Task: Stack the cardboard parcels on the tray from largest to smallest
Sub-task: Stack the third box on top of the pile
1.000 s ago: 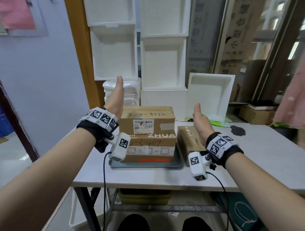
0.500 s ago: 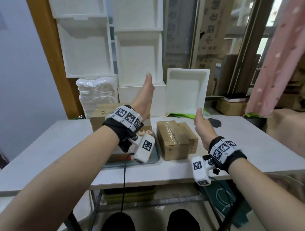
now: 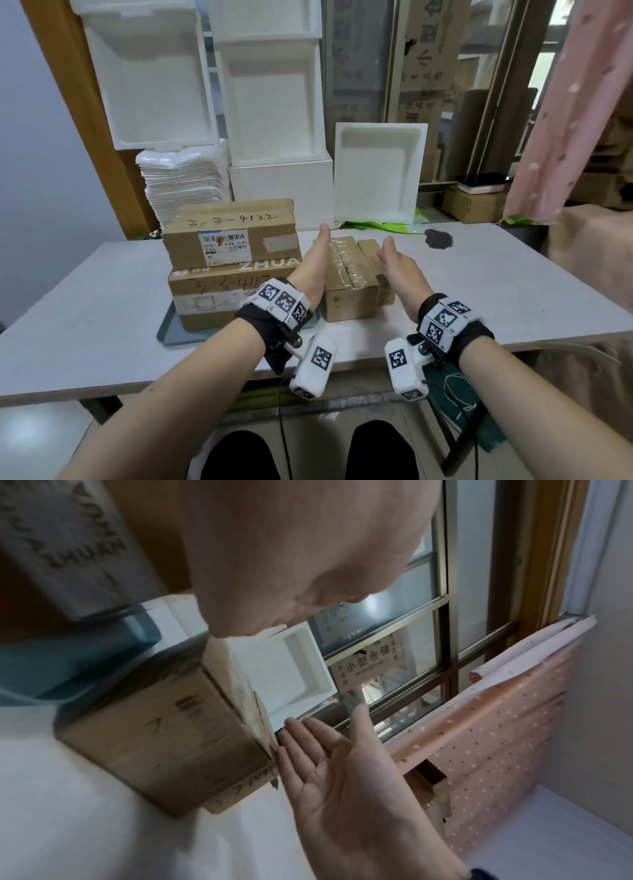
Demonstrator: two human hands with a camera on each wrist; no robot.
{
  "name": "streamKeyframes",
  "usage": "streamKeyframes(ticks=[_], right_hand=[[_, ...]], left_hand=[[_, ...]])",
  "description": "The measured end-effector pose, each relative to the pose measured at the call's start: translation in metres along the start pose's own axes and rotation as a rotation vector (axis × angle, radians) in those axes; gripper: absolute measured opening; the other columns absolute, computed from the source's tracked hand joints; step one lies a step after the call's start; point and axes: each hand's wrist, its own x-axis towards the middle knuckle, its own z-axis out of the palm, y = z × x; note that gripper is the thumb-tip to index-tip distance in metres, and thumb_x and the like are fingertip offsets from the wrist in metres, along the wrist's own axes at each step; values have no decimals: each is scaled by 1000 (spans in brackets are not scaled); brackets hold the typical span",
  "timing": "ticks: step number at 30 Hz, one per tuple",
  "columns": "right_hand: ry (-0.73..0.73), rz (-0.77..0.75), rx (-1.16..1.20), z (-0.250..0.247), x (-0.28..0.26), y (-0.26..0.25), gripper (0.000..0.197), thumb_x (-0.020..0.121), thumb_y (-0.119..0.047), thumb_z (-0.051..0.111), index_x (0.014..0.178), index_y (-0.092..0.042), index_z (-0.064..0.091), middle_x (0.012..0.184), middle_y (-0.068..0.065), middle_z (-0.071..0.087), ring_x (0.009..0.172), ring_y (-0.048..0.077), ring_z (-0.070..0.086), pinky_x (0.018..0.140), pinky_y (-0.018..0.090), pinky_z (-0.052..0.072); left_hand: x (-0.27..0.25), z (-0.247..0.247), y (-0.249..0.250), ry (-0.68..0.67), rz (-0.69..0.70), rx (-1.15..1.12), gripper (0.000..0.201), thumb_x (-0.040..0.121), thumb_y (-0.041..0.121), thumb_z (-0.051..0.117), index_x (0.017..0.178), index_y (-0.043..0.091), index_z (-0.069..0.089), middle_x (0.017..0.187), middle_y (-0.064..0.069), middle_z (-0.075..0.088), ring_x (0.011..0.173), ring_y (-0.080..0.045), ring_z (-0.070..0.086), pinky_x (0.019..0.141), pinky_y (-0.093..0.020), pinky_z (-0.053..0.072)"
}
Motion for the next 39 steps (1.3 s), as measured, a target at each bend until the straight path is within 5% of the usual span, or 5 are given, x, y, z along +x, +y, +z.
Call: streamKeyframes(ticks=[8, 20, 31, 35, 39], right_hand=[[-45, -41, -112, 11, -2, 5, 86, 86, -76, 23, 133, -12, 56, 133, 9, 60, 123, 24, 54, 108, 40, 39], [12, -90, -119, 21, -14, 9, 85, 80, -78, 25, 142, -26, 49, 143, -3, 53, 135, 20, 46, 113, 44, 34], [92, -144, -36, 8, -14, -27, 101, 68, -90, 26, 137, -22, 55, 139, -2, 57, 129, 21, 50, 112, 43, 36], [101, -194, -38, 6, -18, -49, 102, 66, -90, 26, 137, -23, 56, 140, -2, 57, 130, 21, 49, 113, 44, 34], [88, -255, 8, 4, -27, -68, 84, 82, -77, 31, 138, -18, 54, 142, -2, 55, 131, 17, 49, 113, 39, 34]], left_hand=[[6, -7, -24, -20, -74, -24, 62, 95, 67, 28, 121, 25, 65, 111, 2, 73, 99, -11, 70, 78, -27, 54], [7, -7, -35, 53, -52, -77, 61, 84, 74, 40, 121, 32, 64, 125, 8, 66, 118, -10, 58, 110, -39, 37], [-20, 5, 12, -40, 21, -55, 49, 101, 58, 20, 94, 30, 61, 82, 14, 74, 63, 3, 69, 55, -17, 52], [-34, 8, 33, -33, 90, -69, 57, 101, 56, 21, 134, 21, 50, 90, 11, 58, 52, 7, 64, 48, -13, 50], [-40, 5, 52, -56, 103, -115, 55, 97, 64, 25, 108, 26, 62, 93, 7, 74, 81, -7, 72, 71, -27, 54]])
